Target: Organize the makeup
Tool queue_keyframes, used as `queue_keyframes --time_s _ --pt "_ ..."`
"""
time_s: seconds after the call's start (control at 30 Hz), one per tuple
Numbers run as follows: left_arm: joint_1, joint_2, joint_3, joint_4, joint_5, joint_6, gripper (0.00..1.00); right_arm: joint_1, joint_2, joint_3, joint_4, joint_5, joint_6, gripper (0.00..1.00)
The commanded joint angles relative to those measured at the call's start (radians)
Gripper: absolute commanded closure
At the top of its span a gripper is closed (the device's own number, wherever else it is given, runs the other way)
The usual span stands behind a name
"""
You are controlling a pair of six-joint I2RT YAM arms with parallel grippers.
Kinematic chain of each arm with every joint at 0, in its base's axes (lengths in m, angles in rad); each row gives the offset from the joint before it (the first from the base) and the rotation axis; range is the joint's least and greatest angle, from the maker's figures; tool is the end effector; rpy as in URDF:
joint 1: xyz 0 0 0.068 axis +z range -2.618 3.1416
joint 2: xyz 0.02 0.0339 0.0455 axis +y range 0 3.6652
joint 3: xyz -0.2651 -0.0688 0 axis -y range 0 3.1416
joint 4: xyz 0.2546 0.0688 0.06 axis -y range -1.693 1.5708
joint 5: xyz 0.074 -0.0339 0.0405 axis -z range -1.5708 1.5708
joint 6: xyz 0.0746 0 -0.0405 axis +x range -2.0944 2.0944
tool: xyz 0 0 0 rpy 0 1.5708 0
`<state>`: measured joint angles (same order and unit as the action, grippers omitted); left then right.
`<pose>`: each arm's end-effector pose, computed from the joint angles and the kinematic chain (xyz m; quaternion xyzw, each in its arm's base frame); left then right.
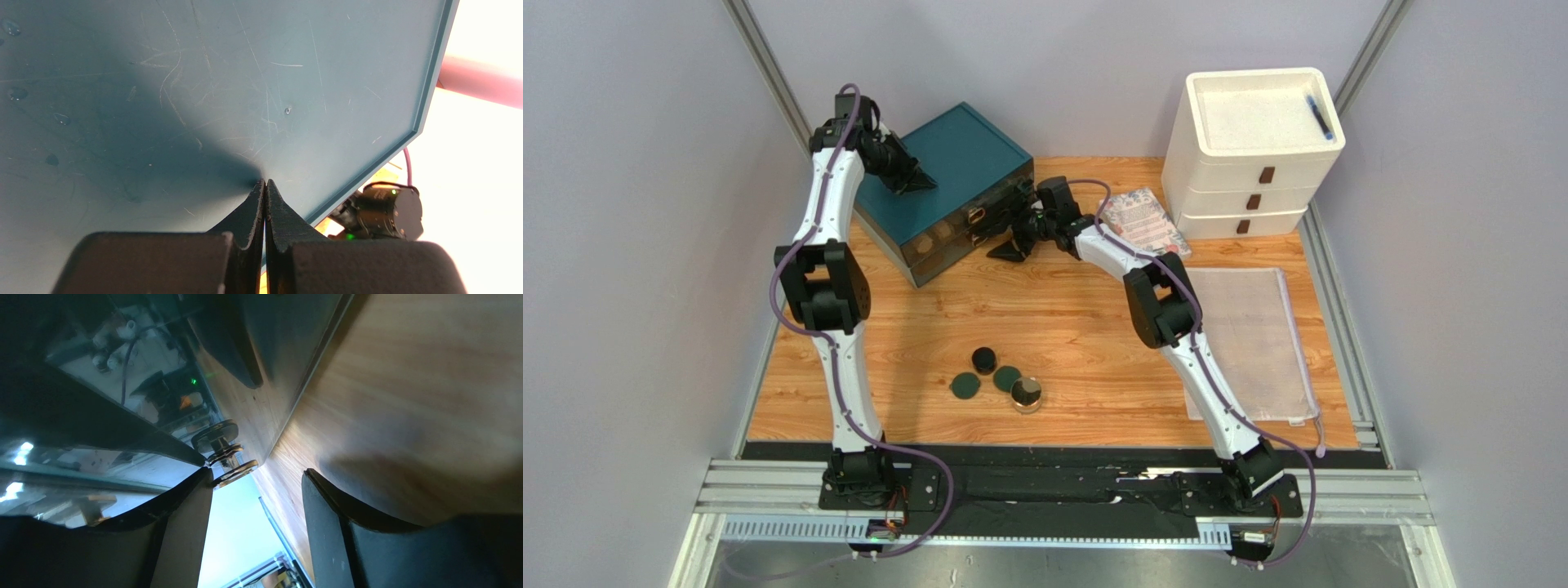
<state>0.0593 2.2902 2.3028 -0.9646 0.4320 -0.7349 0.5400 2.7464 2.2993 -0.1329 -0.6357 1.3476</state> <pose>0.5316 0.0003 0.2606 -0.2996 0.8832 -0.2912 0.2129 0.5195 0.3631 0.0861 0.1917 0.8269 0.5270 0.0423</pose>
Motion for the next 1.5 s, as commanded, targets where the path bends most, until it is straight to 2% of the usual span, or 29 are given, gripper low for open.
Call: queue_keyframes --time_s 0.0,0.13,0.17,0.2,0.33,0.4,0.6,0.87,1.0,1.1,1.2,1.23,1.3,1.47 --pt "-0.015 0.095 -0.056 -0.177 -0.111 0.045 1.0 0.002 0.058 0.135 -0.026 0.05 0.041 0.43" --pt "-0.015 0.103 -0.031 -0.19 -0.114 0.048 1.0 0.003 0.081 0.16 -0.066 0.071 0.035 0.49" --pt "-0.013 0.103 -0.023 -0.192 -0.116 0.048 1.0 0.002 0.078 0.151 -0.074 0.068 0.032 0.53" --pt "-0.013 0.104 -0.02 -0.195 -0.118 0.046 1.0 0.002 0.073 0.138 -0.083 0.067 0.015 0.63" --pt "-0.01 0.106 -0.019 -0.195 -0.119 0.042 1.0 0.0 0.049 0.137 -0.219 0.041 -0.086 0.83" --pt "-0.012 0.107 -0.019 -0.195 -0.119 0.039 1.0 -0.006 0.019 0.12 -0.276 0.036 -0.158 0.88" --pt "-0.01 0.109 -0.019 -0.194 -0.119 0.028 1.0 -0.041 -0.085 -0.024 -0.476 -0.001 -0.336 0.93" --pt "-0.009 0.109 -0.019 -0.198 -0.125 0.028 1.0 -0.121 -0.253 -0.289 -0.648 -0.085 -0.55 0.93" --pt "-0.009 0.107 -0.023 -0.2 -0.13 0.026 1.0 -0.144 -0.339 -0.469 -0.646 -0.107 -0.631 0.93" --pt "-0.009 0.107 -0.023 -0.201 -0.131 0.022 1.0 -0.146 -0.372 -0.501 -0.657 -0.102 -0.663 0.91" --pt "-0.009 0.106 -0.026 -0.201 -0.13 0.022 1.0 -0.144 -0.383 -0.494 -0.659 -0.101 -0.692 0.79" --pt "-0.009 0.104 -0.026 -0.2 -0.13 0.022 1.0 -0.144 -0.384 -0.47 -0.66 -0.101 -0.705 0.7" --pt "-0.007 0.104 -0.026 -0.2 -0.128 0.02 1.0 -0.146 -0.399 -0.443 -0.666 -0.102 -0.719 0.61" --pt "-0.009 0.103 -0.026 -0.195 -0.125 0.023 1.0 -0.146 -0.488 -0.377 -0.692 -0.064 -0.792 0.51"
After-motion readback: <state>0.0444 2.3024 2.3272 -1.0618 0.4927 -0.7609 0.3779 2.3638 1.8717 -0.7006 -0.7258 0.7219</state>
